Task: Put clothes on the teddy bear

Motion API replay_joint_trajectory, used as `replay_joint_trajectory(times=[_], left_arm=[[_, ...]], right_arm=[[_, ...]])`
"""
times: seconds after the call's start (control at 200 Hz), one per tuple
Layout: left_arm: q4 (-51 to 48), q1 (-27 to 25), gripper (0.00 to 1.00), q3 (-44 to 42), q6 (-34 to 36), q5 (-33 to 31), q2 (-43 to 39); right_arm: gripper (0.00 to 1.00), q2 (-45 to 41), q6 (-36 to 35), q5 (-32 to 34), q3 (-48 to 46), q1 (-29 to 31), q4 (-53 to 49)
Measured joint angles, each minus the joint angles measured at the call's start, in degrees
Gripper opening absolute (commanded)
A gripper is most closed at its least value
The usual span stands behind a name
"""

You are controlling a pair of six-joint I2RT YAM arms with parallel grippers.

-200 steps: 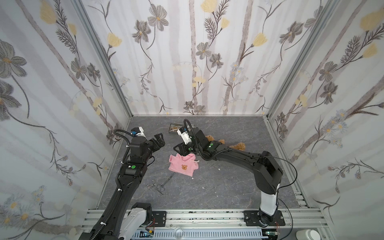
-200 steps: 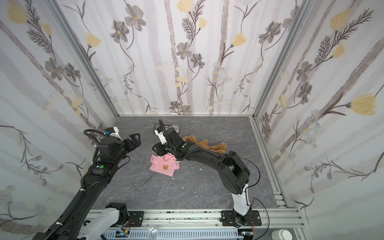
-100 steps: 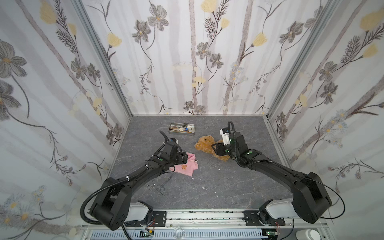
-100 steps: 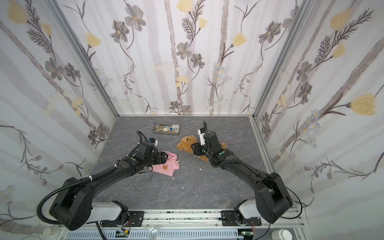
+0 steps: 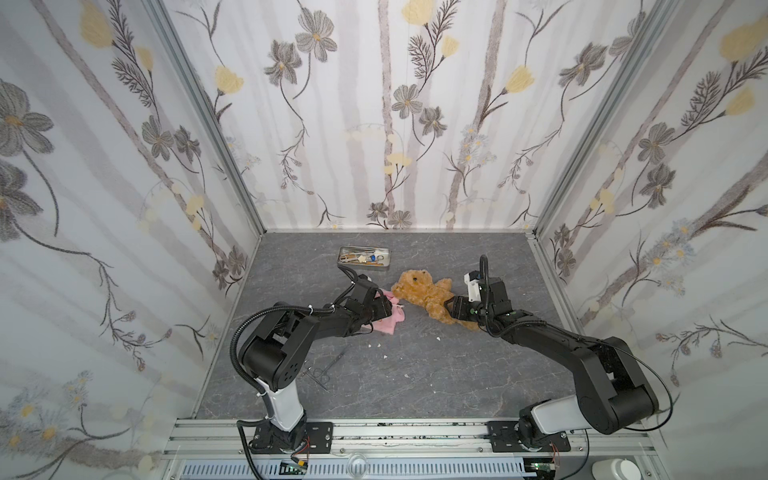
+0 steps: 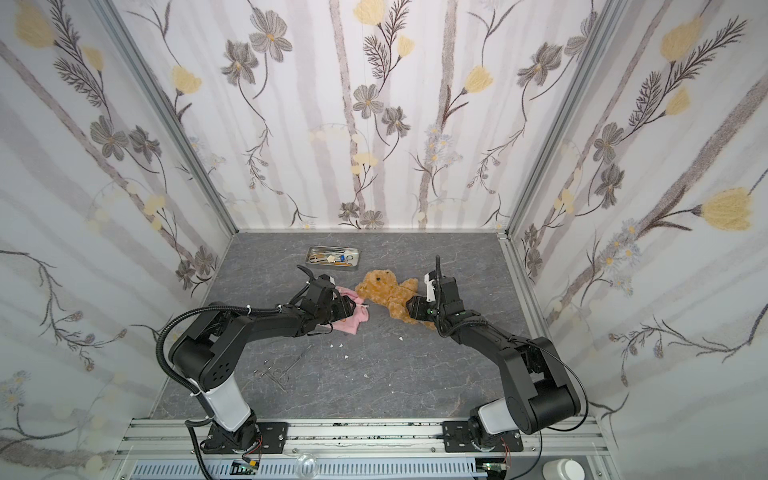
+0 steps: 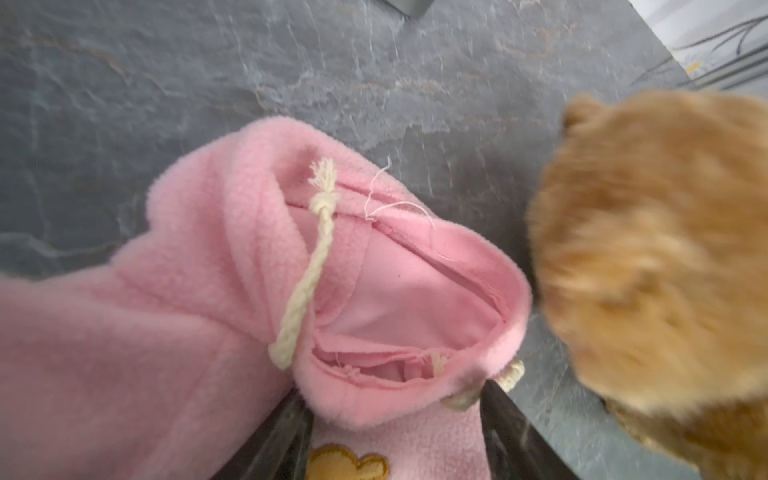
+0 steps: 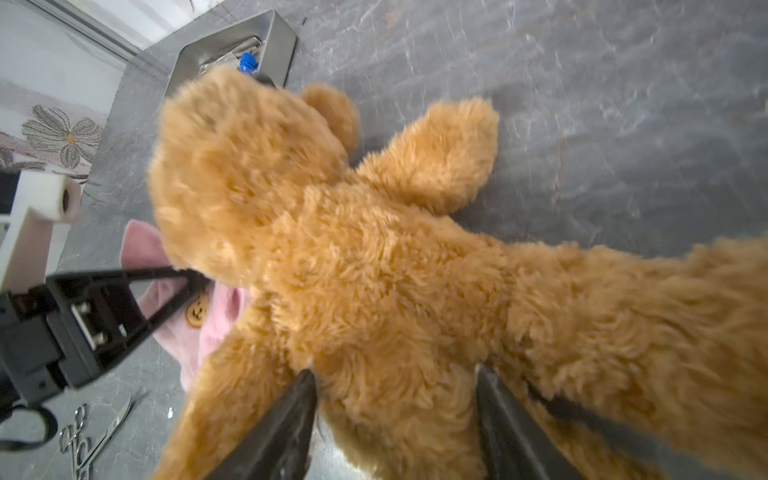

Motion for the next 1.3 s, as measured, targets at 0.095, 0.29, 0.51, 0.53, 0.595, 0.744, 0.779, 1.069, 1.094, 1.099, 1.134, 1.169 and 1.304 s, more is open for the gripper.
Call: replay_joint_trajectory(times=[0.095, 0.29, 0.51, 0.53, 0.595, 0.744, 0.779, 1.069, 1.094, 1.099, 1.134, 1.169, 1.304], left_arm=[[-0.04, 0.24, 0.76, 1.79, -0.46, -1.29, -0.22], [-0.98, 0.09, 0.84, -1.4, 6.38, -2.08, -11.72], [-4.63, 10.43, 0.76, -5.81, 12.22, 0.39, -21.84], [-4.96, 11.34, 0.75, -5.92, 11.89, 0.98, -21.68], [-5.75, 12.92, 0.69, -5.95, 10.91, 3.76, -19.91], [-7.34, 13.27, 0.63, -4.61, 9.64, 9.75, -13.07], [-7.5, 13.31, 0.62, -4.13, 9.64, 10.19, -11.72], [-7.19, 12.09, 0.61, -4.85, 9.68, 13.03, -6.34], [-7.02, 11.5, 0.61, -5.77, 9.62, 13.05, -7.08], [-6.97, 11.32, 0.61, -6.1, 9.57, 13.05, -7.37], [-6.99, 10.45, 0.62, -7.45, 9.31, 13.22, -8.7], [-6.93, 9.46, 0.62, -8.96, 8.98, 13.18, -10.12], [-7.63, 4.2, 0.68, -14.19, 6.82, 12.83, -16.15]], right_arm=[[0.61, -5.03, 0.42, -1.11, -3.34, 0.02, -0.24], [0.63, -17.66, -1.11, 0.39, -4.59, 1.09, -1.44], [0.6, -18.95, -4.59, 3.21, -3.67, 16.09, 4.81], [0.59, -17.84, -4.59, 3.5, -3.52, 17.55, 5.55], [0.57, -13.27, -4.5, 4.24, -2.47, 21.84, 7.37], [0.51, -1.53, -2.34, 6.36, 2.64, 28.92, 9.9], [0.51, 1.05, -1.6, 6.36, 3.65, 29.83, 10.8], [0.49, 11.58, 3.02, 7.45, 7.39, 28.79, 11.98], [0.49, 11.45, 3.28, 7.5, 7.45, 28.33, 12.17], [0.49, 11.43, 3.32, 7.5, 7.45, 28.26, 12.17], [0.49, 11.08, 3.39, 7.54, 7.43, 27.41, 12.04], [0.49, 10.51, 3.41, 7.21, 7.21, 26.43, 11.91], [0.49, 6.21, 3.37, 7.26, 5.46, 21.79, 11.76]])
